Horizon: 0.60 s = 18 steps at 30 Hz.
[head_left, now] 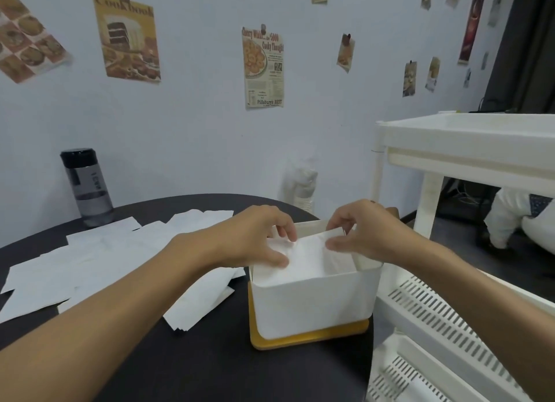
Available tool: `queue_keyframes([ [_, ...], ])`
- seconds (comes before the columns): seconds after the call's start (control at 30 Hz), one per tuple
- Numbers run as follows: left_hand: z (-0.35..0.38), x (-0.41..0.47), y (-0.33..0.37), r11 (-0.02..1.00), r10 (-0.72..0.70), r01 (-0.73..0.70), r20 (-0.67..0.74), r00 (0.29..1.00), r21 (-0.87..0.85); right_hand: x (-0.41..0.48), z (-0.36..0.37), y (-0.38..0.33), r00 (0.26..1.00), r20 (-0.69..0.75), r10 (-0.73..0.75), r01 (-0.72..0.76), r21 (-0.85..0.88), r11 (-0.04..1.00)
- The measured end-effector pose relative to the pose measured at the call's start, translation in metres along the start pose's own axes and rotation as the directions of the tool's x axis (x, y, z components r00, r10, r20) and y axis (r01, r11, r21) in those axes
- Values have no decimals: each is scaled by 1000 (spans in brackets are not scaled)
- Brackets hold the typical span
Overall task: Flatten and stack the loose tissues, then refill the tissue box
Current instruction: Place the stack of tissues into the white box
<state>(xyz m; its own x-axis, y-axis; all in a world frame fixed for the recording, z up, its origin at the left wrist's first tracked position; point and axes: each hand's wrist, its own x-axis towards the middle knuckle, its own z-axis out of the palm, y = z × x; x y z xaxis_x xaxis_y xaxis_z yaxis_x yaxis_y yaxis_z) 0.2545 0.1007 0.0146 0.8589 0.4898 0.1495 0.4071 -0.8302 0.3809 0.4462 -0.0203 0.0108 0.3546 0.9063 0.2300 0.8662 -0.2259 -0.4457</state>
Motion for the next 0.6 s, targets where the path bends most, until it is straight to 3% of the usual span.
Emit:
queue_keyframes([
  [0.1,2,-1,-2,1000,12,-12,2,1000,21,0,7,3,1000,-6,15,-16,-28,999],
  [0.27,2,-4,-1,999,52,-51,-33,998,15,-1,6,3,995,42,-90,92,-57,994],
  [0.43,0,-6,4,1000,16,-19,161,987,21,3,7,-1,974,187,-124,151,-137,979],
  [0.6,-1,-6,8,996,-6,-9,176,984,88,5,10,-2,972,197,-129,161,-157,974],
])
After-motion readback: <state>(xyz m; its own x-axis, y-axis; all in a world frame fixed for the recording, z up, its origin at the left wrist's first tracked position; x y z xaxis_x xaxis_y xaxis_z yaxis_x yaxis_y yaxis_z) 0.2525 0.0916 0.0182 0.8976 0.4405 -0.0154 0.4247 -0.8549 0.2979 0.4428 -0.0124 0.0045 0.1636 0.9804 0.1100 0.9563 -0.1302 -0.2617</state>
